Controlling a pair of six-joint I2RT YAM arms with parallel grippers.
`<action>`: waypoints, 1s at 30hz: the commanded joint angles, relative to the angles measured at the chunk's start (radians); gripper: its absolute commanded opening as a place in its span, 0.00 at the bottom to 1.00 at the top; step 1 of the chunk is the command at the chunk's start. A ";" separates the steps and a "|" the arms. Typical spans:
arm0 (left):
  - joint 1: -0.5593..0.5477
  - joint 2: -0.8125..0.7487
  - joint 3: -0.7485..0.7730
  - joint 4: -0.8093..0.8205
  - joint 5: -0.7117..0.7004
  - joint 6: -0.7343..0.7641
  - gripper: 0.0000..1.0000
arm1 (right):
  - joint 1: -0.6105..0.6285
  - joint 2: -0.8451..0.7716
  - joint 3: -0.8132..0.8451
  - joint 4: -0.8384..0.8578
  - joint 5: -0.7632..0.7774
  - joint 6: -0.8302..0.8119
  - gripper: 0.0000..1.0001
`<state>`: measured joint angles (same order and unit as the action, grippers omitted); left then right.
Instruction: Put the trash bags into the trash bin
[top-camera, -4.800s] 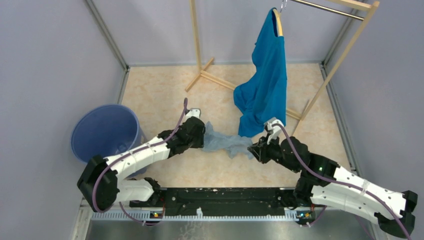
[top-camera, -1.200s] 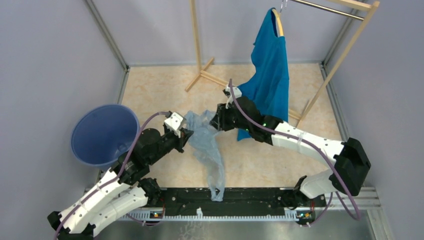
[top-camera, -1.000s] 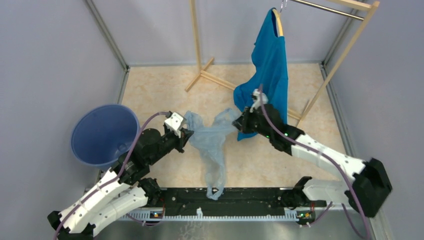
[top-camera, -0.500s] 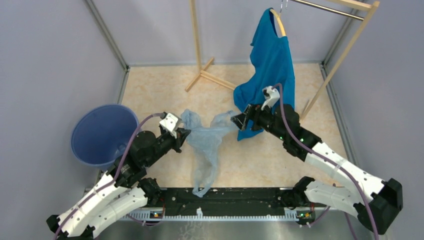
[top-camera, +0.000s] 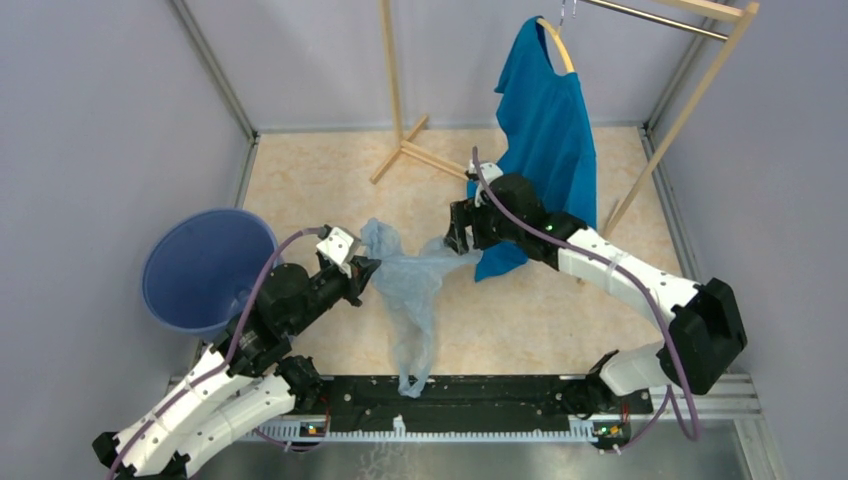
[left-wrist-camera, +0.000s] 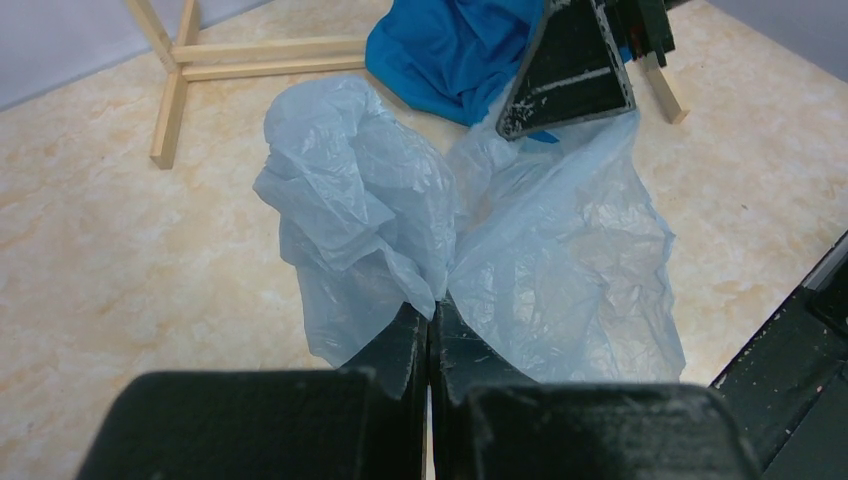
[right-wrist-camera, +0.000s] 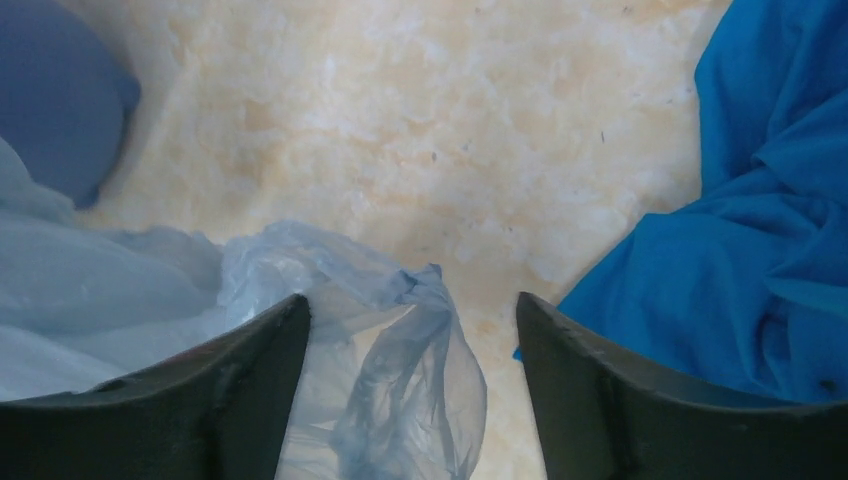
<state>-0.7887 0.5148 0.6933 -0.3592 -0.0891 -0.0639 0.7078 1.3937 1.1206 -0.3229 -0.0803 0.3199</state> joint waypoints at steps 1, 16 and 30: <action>0.001 0.006 -0.006 0.041 0.007 0.006 0.00 | -0.007 -0.055 -0.055 0.075 -0.044 -0.013 0.60; 0.000 0.138 0.064 -0.039 -0.233 -0.224 0.06 | -0.037 -0.383 -0.287 0.034 0.401 0.616 0.00; 0.002 0.389 0.229 -0.263 0.052 -0.482 0.98 | -0.037 -0.363 -0.264 -0.116 0.532 0.737 0.00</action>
<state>-0.7868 1.0004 0.9668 -0.6434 -0.3168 -0.5072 0.6670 1.0115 0.8082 -0.4149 0.3901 1.0218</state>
